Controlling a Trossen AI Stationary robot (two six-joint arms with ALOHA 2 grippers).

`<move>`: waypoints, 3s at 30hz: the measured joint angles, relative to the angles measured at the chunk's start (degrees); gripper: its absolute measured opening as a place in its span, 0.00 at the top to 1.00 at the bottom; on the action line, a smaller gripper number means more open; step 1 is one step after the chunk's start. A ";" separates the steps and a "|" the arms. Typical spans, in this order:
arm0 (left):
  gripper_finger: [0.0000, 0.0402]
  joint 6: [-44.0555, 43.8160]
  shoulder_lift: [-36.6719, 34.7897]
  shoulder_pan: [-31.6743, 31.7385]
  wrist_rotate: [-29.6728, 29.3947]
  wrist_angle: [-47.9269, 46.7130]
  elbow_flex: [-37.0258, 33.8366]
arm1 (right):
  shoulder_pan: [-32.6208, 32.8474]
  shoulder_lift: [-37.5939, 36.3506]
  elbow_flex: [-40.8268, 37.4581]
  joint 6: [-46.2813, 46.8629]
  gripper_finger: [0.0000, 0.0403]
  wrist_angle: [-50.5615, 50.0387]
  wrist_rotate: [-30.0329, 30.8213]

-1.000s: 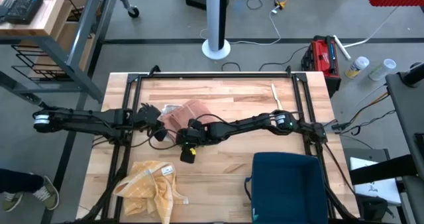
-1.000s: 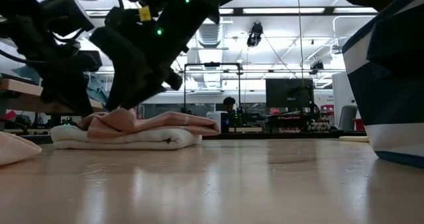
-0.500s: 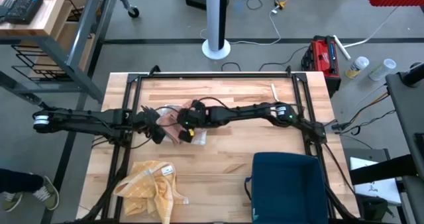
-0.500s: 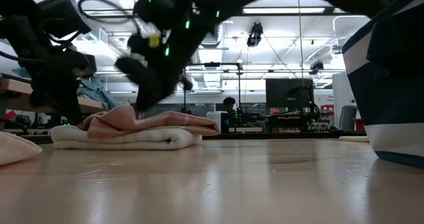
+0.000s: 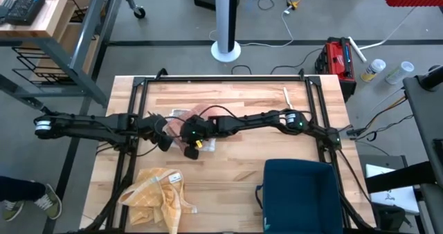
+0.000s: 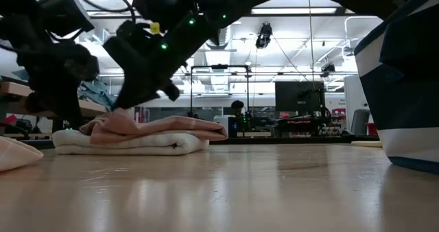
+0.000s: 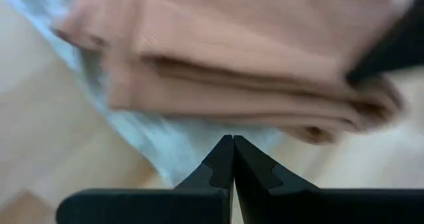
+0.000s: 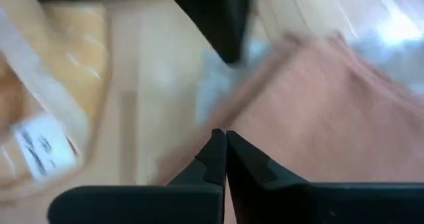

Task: Fold towel
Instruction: Fold the brown towel

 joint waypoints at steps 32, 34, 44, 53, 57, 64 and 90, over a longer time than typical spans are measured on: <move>0.72 -31.70 -6.70 -7.06 -5.26 2.35 -0.26 | -0.66 -3.66 -5.46 0.62 1.00 -4.94 7.72; 0.66 -33.99 -5.51 -7.07 -5.23 2.68 -0.32 | -0.74 -3.86 -5.52 0.49 1.00 -5.89 7.66; 0.46 -37.11 5.31 -7.06 -5.47 5.48 -0.52 | -0.79 -4.01 -5.57 -0.90 1.00 -6.01 7.63; 0.45 -34.08 11.40 -6.98 -8.63 16.02 -0.52 | -0.71 -3.70 -5.70 -1.01 1.00 -5.75 6.22; 0.49 -34.43 12.73 -7.00 -8.64 16.64 -0.52 | -0.18 -3.64 -7.50 -0.98 1.00 -2.81 2.82; 0.55 -32.84 12.47 -7.00 -8.75 25.31 -0.52 | 0.35 -3.64 -10.71 0.96 1.00 4.81 -1.53; 0.52 -30.25 10.79 -7.04 -12.04 22.20 -0.50 | 1.64 -3.62 -11.65 -5.04 1.00 11.73 -1.06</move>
